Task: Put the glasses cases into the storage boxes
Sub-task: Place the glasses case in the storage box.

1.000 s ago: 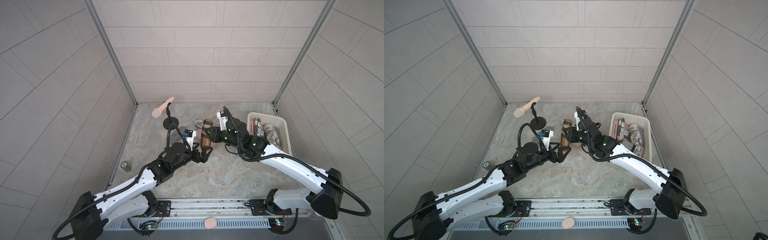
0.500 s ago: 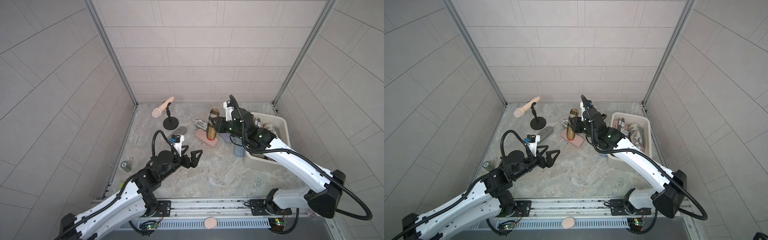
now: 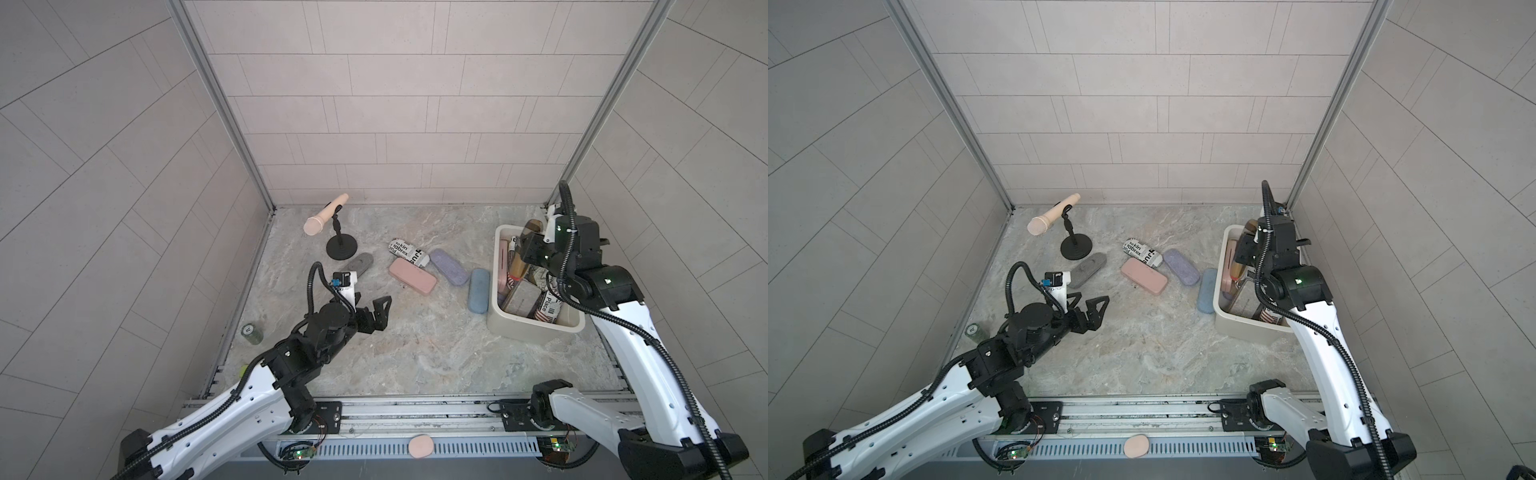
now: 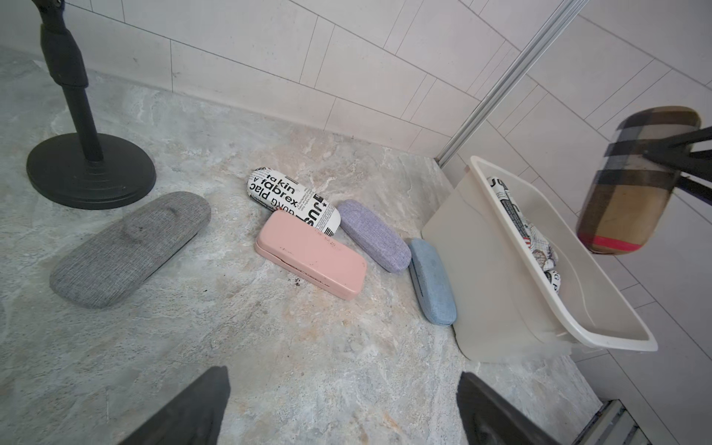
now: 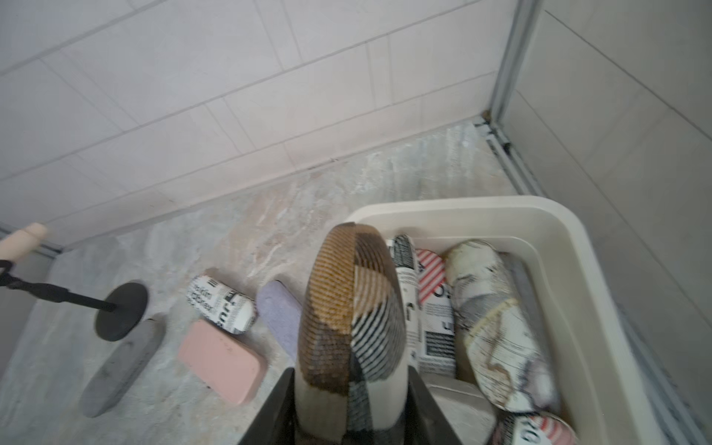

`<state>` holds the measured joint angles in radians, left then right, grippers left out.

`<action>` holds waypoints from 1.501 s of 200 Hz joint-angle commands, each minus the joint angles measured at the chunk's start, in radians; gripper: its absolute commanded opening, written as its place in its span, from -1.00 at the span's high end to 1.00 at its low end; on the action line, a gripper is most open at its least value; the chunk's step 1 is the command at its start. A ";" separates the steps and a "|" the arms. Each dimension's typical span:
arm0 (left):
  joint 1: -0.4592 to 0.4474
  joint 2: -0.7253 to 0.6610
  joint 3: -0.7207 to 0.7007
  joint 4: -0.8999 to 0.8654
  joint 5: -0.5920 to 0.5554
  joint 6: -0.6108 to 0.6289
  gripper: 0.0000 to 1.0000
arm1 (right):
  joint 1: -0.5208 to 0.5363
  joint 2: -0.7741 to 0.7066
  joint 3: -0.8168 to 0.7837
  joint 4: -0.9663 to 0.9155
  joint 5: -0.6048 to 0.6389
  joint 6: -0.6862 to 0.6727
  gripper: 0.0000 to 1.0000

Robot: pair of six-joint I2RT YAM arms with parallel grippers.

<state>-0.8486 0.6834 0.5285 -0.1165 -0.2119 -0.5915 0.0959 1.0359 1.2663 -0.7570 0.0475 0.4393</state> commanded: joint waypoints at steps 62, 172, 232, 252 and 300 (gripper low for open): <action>0.012 0.130 0.058 0.000 0.017 0.010 -1.00 | -0.131 0.278 0.057 -0.050 0.090 -0.191 0.59; 0.062 0.225 0.198 -0.149 0.037 0.052 -1.00 | -0.139 0.592 0.270 -0.117 0.093 -0.166 -0.10; 0.069 0.341 0.276 -0.153 0.052 0.063 -1.00 | -0.135 0.459 0.195 -0.046 0.034 -0.142 -0.25; 0.071 0.372 0.295 -0.153 0.062 0.061 -1.00 | -0.138 0.456 0.161 -0.007 0.111 -0.143 -0.14; 0.073 0.374 0.282 -0.142 0.082 0.038 -1.00 | -0.142 0.509 0.117 -0.058 0.095 -0.132 -0.14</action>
<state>-0.7826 1.0698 0.8040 -0.2531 -0.1314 -0.5430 -0.0463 1.5276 1.4277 -0.7822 0.1398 0.2970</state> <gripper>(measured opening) 0.998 0.567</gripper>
